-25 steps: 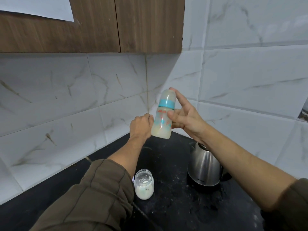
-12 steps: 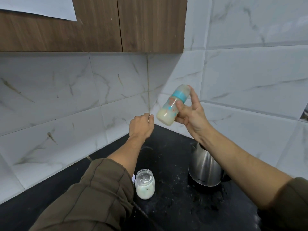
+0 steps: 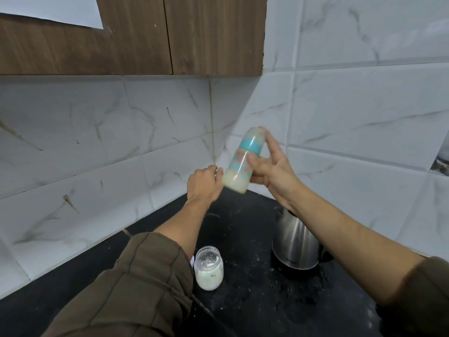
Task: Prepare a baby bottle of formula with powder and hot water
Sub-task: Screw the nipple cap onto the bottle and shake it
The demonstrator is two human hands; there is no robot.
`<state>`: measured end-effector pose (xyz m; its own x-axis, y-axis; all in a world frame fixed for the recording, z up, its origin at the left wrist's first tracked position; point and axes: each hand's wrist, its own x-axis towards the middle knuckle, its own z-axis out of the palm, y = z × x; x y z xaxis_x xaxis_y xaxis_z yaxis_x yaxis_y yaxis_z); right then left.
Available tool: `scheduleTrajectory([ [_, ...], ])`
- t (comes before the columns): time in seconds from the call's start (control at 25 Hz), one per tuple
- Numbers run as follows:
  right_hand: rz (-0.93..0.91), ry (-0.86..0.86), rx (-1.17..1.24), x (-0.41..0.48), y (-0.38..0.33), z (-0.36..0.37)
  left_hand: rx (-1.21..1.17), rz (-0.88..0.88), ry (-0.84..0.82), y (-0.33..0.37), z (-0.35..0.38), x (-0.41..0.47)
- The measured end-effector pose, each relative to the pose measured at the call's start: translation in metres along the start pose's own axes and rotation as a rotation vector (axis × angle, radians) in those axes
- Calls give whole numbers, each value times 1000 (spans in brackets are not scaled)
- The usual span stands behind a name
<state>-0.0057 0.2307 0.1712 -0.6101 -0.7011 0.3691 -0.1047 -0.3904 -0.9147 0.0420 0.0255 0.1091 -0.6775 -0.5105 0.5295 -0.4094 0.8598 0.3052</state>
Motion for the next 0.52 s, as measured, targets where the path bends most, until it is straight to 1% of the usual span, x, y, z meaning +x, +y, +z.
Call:
scheduleTrajectory([
  [0.04,25,-115,-98,-6,2,1,5,7,-7,-1,0,1],
  [0.08,38,-188,-167,-12,4,3,3,14,-8,-1,0,1],
  [0.12,32,-197,-177,-14,5,4,-1,19,1,0,-1,1],
  [0.16,18,-132,-129,-11,5,3,-4,19,11,-1,0,2],
  [0.24,-12,73,53,-3,2,1,-11,7,28,0,0,1],
  [0.28,-18,109,83,-1,1,0,-14,1,31,1,-1,1],
  [0.32,-13,73,39,-1,0,-2,-17,5,30,0,1,1],
  [0.4,54,-138,-124,-7,1,-2,-14,15,23,-3,4,2],
  [0.44,83,-199,-150,-11,2,-1,-13,14,18,-3,4,2],
  [0.48,92,-185,-107,-12,6,-1,-16,11,17,-3,4,2],
  [0.52,101,-84,12,-9,9,-2,-18,8,21,-3,4,2],
])
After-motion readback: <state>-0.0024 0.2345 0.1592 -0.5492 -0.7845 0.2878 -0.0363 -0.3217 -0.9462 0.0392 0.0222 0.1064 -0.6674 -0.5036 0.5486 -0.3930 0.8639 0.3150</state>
